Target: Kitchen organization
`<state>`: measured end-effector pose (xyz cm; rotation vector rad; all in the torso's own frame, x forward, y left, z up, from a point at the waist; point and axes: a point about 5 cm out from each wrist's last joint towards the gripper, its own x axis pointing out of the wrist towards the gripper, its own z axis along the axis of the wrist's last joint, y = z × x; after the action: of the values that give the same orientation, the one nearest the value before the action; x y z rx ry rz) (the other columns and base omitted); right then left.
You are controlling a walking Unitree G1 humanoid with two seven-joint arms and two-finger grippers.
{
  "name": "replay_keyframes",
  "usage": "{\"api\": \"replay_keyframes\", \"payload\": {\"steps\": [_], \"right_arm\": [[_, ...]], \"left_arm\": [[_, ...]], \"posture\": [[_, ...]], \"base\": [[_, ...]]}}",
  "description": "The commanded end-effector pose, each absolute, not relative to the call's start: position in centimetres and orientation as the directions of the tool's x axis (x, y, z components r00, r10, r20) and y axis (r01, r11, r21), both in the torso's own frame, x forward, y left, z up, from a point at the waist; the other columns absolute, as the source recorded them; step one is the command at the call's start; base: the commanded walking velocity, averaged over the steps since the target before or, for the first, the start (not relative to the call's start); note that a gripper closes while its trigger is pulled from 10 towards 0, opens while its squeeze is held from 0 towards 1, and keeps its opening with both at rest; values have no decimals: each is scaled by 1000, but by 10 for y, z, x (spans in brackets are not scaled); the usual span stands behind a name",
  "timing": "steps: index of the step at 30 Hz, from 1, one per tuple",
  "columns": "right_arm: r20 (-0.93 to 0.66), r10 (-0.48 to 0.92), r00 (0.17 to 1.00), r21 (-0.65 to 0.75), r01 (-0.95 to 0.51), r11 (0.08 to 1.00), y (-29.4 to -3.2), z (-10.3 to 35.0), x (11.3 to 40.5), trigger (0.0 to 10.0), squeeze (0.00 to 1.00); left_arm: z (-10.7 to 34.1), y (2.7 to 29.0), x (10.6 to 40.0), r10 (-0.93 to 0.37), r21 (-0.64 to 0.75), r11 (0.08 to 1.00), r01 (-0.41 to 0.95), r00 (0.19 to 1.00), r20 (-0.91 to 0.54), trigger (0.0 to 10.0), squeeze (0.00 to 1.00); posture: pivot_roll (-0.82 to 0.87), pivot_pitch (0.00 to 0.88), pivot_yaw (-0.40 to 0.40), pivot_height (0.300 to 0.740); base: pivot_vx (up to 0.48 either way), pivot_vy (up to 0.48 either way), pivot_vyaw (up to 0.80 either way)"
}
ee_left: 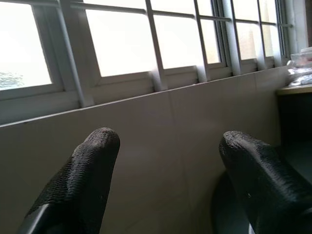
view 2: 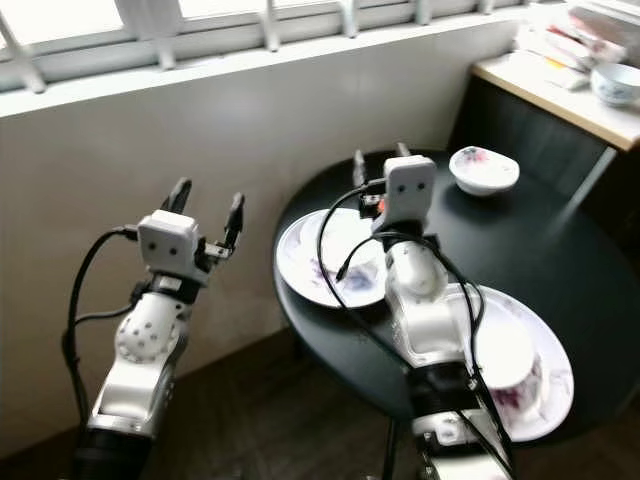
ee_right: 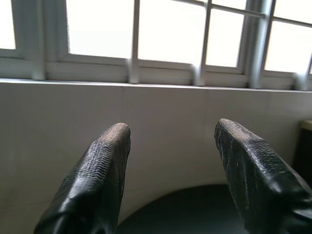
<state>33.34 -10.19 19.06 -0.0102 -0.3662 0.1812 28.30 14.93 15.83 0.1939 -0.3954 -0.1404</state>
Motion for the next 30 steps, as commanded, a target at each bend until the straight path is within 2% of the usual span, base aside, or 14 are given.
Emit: {"api": "replay_keyframes", "payload": {"steps": [1,6,13,19,22,24,30], "right_arm": [[348,145,926,-55,-134,989,-113,190,335,10000,0],[345,141,928,-54,-130,990,-114,190,336,10000,0],[304,72,950,28,-84,996,-122,186,337,10000,0],[195,-46,980,51,37,998,-137,171,343,10000,0],[128,-98,987,87,88,992,-144,163,345,10000,0],[107,-104,989,99,94,991,-145,161,345,10000,0],[62,-82,995,99,76,992,-143,157,347,10000,0]], "left_arm": [[161,143,283,-187,202,972,116,906,380,10000,0],[161,143,284,-186,201,973,116,906,379,10000,0],[161,144,284,-188,200,973,118,907,378,10000,0],[161,143,284,-189,198,973,121,907,375,10000,0],[161,144,283,-190,200,972,121,908,374,10000,0],[161,144,283,-190,201,972,121,908,374,10000,0],[161,144,284,-192,205,971,121,908,372,10000,0]], "posture": [[-6,0,-26,740],[-7,0,-27,740],[-11,0,-25,740],[-9,0,-25,740],[-9,0,-25,740],[-9,0,-24,740],[-10,0,-23,740]], "base": [[0,0,0],[0,0,0],[0,0,-800],[0,0,0],[0,0,-800],[0,0,-800],[0,0,0]]}}
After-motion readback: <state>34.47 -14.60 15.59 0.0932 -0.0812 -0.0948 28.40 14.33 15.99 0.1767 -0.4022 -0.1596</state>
